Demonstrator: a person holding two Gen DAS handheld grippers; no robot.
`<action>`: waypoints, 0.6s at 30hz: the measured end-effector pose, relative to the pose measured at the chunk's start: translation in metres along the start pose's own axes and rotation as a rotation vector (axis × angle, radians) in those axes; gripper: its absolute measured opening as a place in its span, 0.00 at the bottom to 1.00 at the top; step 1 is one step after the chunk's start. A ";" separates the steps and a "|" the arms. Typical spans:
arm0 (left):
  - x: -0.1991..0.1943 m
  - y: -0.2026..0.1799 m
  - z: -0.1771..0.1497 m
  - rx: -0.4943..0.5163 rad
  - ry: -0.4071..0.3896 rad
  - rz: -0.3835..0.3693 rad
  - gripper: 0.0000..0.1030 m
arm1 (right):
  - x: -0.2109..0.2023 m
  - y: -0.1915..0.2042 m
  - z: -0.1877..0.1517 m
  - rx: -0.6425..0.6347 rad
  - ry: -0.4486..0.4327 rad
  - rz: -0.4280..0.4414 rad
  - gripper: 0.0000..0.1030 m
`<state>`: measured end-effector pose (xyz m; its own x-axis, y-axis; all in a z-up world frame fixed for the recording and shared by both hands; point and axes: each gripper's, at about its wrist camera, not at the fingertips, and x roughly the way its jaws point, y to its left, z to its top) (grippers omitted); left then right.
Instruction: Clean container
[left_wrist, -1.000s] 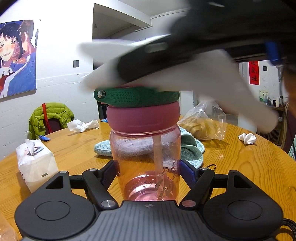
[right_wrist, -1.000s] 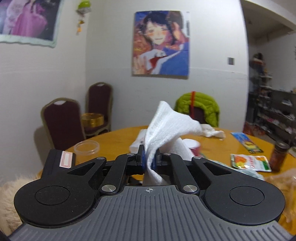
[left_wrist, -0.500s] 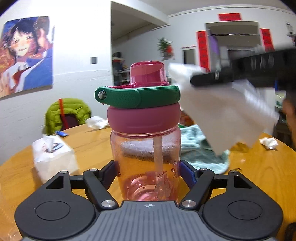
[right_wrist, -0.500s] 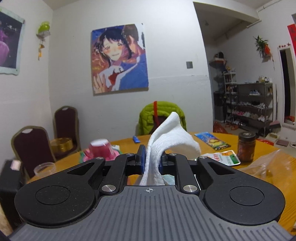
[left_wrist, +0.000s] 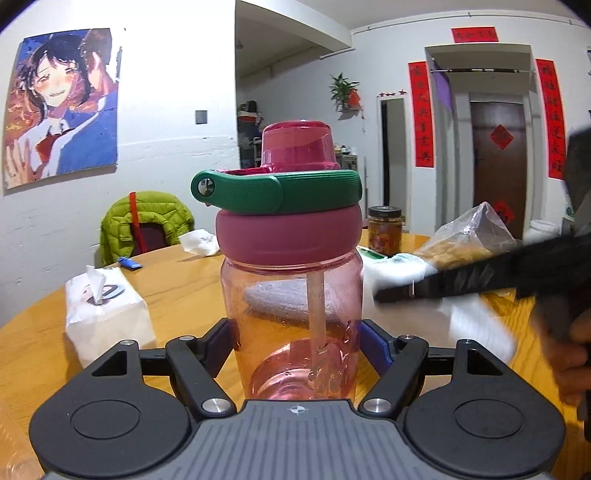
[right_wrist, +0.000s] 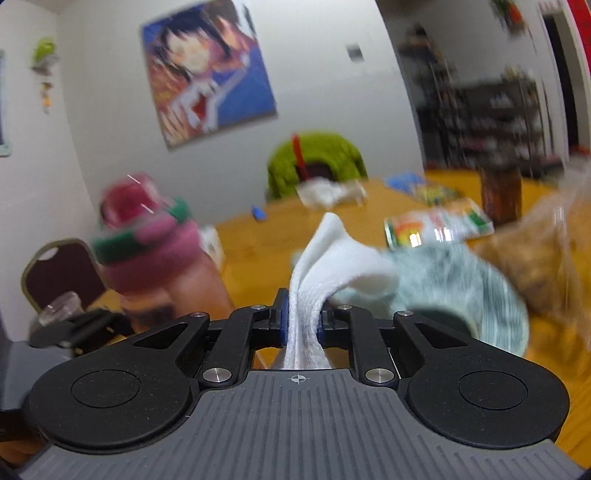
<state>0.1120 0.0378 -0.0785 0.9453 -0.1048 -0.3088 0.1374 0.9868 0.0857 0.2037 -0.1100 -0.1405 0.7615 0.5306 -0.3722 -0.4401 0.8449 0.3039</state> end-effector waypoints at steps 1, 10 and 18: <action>-0.002 -0.002 -0.001 0.002 0.000 0.011 0.71 | 0.000 0.001 -0.001 -0.009 0.006 -0.014 0.19; -0.012 0.003 -0.002 -0.008 0.014 0.031 0.76 | 0.003 0.009 -0.007 -0.087 0.058 -0.137 0.40; -0.026 -0.003 0.002 -0.042 0.021 0.024 0.87 | -0.030 0.022 -0.005 -0.138 -0.091 -0.192 0.82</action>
<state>0.0880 0.0371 -0.0685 0.9417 -0.0785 -0.3272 0.1014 0.9934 0.0536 0.1691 -0.1069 -0.1275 0.8744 0.3568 -0.3287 -0.3397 0.9341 0.1102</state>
